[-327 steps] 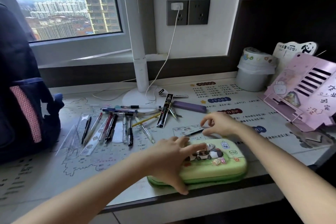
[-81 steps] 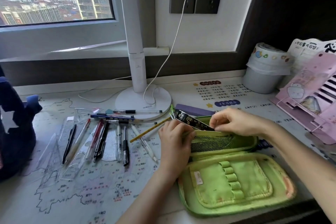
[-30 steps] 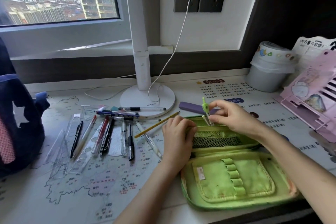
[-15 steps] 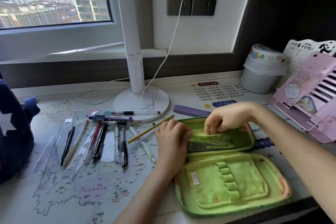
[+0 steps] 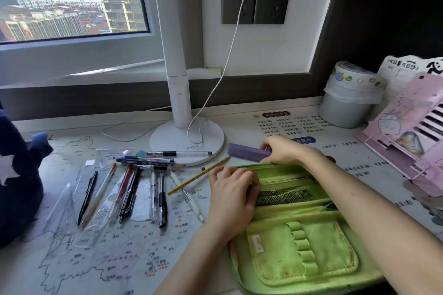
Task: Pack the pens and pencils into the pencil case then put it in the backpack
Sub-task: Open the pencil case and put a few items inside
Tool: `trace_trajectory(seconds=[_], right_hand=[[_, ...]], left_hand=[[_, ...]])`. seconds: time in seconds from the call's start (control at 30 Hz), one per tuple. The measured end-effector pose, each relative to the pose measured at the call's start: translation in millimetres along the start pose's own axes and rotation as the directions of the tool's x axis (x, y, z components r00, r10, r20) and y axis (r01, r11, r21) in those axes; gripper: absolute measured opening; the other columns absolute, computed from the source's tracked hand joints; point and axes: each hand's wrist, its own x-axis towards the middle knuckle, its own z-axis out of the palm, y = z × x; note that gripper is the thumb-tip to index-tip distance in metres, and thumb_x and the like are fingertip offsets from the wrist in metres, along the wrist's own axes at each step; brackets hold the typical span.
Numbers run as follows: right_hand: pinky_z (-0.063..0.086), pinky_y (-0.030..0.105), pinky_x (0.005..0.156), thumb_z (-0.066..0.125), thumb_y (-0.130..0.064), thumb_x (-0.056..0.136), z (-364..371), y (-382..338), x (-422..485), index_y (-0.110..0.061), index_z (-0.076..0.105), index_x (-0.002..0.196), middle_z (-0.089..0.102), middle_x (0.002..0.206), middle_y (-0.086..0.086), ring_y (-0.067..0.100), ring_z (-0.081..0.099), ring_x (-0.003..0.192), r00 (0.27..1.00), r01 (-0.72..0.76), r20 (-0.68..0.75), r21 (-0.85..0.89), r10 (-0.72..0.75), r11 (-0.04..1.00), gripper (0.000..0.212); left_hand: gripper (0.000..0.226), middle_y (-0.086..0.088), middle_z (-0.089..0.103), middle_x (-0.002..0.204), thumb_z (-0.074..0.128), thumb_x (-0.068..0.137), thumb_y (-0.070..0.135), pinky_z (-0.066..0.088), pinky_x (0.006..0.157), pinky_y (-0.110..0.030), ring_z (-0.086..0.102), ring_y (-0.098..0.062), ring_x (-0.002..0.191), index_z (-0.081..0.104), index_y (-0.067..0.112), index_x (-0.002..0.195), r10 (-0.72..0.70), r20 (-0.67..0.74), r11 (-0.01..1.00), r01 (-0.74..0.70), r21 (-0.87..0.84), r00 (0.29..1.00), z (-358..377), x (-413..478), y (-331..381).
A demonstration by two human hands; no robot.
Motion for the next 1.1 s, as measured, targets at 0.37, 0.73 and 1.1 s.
trace_trajectory(seconds=[0.37,0.73,1.1], right_hand=[[0.056,0.029,0.065,0.065,-0.027,0.084,33,10,-80,-0.022,0.058,0.109,0.069,0.085,-0.007,0.009,0.067,0.067,0.831,0.296,-0.554,0.521,0.054,0.801,0.026],[0.057,0.042,0.068,0.043,-0.032,0.096,40,17,-87,-0.024,0.053,0.094,0.068,0.072,0.014,0.024,0.065,0.056,0.843,0.279,-0.478,0.780,0.245,0.561,0.013],[0.048,0.028,0.073,0.057,-0.029,0.090,36,17,-93,-0.032,0.062,0.091,0.066,0.090,0.000,0.017,0.061,0.084,0.820,0.297,-0.519,0.745,0.239,0.598,0.006]], left_hand=[[0.024,0.006,0.069,0.073,0.041,0.084,0.027,0.028,0.073,-0.032,0.059,-0.020,0.074,0.064,0.021,0.081,-0.005,0.085,0.998,0.011,-0.069,0.996,-7,3,5],[0.021,0.000,0.065,0.101,0.056,0.088,0.031,0.048,0.073,-0.030,0.060,-0.023,0.092,0.070,0.021,0.100,0.045,0.529,0.935,-0.222,0.276,0.847,-27,57,-3],[0.019,-0.014,0.064,0.095,0.049,0.087,0.008,0.049,0.077,-0.037,0.058,-0.030,0.090,0.066,0.002,0.088,0.153,0.674,0.835,-0.459,0.302,0.723,-19,65,3]])
